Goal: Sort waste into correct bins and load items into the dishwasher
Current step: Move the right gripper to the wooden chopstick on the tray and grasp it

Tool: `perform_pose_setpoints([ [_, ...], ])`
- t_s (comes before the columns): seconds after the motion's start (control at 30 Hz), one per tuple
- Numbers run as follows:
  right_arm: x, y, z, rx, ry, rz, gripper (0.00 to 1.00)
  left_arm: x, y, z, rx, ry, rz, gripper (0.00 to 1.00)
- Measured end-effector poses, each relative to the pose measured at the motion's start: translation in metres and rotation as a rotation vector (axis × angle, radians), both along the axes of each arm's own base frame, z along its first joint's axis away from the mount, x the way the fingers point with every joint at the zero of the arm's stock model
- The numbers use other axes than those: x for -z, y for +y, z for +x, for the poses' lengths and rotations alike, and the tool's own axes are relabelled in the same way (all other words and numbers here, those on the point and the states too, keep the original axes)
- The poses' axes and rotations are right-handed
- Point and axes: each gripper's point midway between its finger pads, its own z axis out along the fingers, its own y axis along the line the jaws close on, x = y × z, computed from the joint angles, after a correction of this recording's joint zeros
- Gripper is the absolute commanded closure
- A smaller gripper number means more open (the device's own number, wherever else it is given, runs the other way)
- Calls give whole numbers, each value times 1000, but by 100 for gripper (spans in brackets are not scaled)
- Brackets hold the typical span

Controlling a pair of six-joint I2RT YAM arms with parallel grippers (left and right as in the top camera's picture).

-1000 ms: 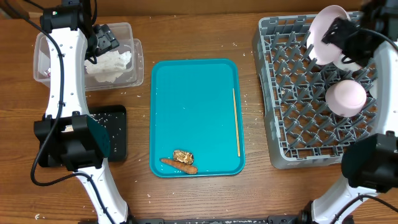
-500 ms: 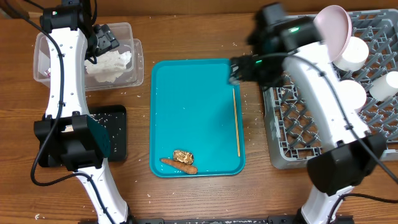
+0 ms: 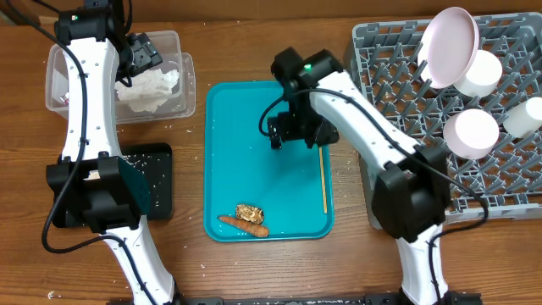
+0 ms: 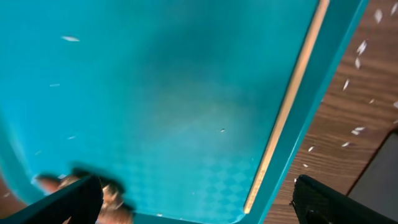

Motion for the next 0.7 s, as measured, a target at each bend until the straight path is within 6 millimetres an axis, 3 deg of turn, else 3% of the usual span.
perform_pose_setpoints([
  [0.47, 64, -12, -13, 51, 48, -59, 0, 0, 0, 0, 0, 0, 0, 0],
  [0.7, 77, -13, -15, 52, 46, -58, 0, 0, 0, 0, 0, 1, 0, 0],
])
